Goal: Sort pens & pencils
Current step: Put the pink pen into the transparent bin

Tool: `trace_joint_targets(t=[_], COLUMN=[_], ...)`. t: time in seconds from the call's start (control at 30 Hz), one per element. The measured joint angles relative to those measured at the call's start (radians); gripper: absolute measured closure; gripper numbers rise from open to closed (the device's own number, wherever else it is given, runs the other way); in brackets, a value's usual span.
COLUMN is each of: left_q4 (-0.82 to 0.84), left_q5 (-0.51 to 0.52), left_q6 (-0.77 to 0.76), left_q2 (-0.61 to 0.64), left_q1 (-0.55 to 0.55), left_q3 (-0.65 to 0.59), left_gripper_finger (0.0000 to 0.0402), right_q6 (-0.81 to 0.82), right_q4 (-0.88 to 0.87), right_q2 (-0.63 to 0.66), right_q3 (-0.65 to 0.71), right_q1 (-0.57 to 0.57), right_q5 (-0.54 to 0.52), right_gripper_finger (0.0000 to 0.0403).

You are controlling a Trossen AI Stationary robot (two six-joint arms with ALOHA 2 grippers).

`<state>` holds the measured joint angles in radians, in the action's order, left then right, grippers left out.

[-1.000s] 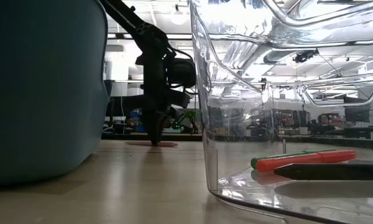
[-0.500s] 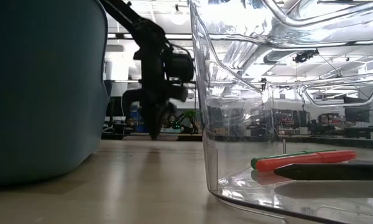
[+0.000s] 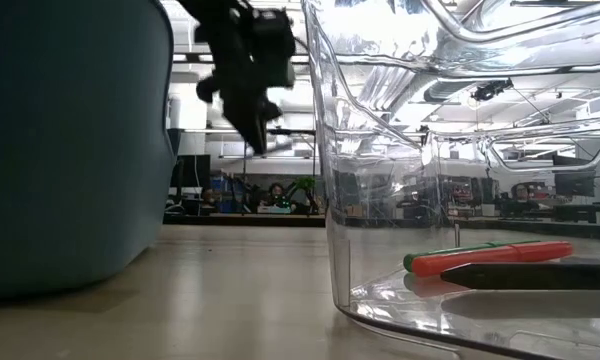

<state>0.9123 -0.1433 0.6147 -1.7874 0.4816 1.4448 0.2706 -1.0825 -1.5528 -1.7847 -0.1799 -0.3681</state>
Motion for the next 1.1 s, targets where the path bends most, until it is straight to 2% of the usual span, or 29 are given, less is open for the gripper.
trace_joint_targets(t=[0.27,0.37,0.6,0.8,1.1], left_q4=[-0.108,-0.194,-0.453,-0.638,-0.685], left_q5=[-0.111,-0.141,-0.137,-0.126,-0.048], left_q6=[-0.133,-0.203,-0.366,-0.475,-0.491], left_q2=[0.2,0.27,0.402,0.441,0.431], left_q1=[-0.007,-0.027,-0.107,-0.176,-0.267], left_q3=[0.001,0.001,0.002,0.002,0.002], left_gripper_finger=[0.0383,0.0382,0.0385,0.0384,0.0385], right_q6=[-0.007,-0.019,-0.07,-0.124,-0.167], right_q4=[0.11,0.15,0.236,0.327,0.423], right_q2=[0.121,0.146,0.156,0.15,0.15], right_q3=[0.0,0.0,0.0,0.0,0.0], right_q1=[0.011,0.011,0.011,0.011,0.011], right_q5=[-0.047,-0.051,-0.047,-0.033,0.037], right_gripper_finger=[0.0274,0.0274,0.0274,0.0274,0.0274])
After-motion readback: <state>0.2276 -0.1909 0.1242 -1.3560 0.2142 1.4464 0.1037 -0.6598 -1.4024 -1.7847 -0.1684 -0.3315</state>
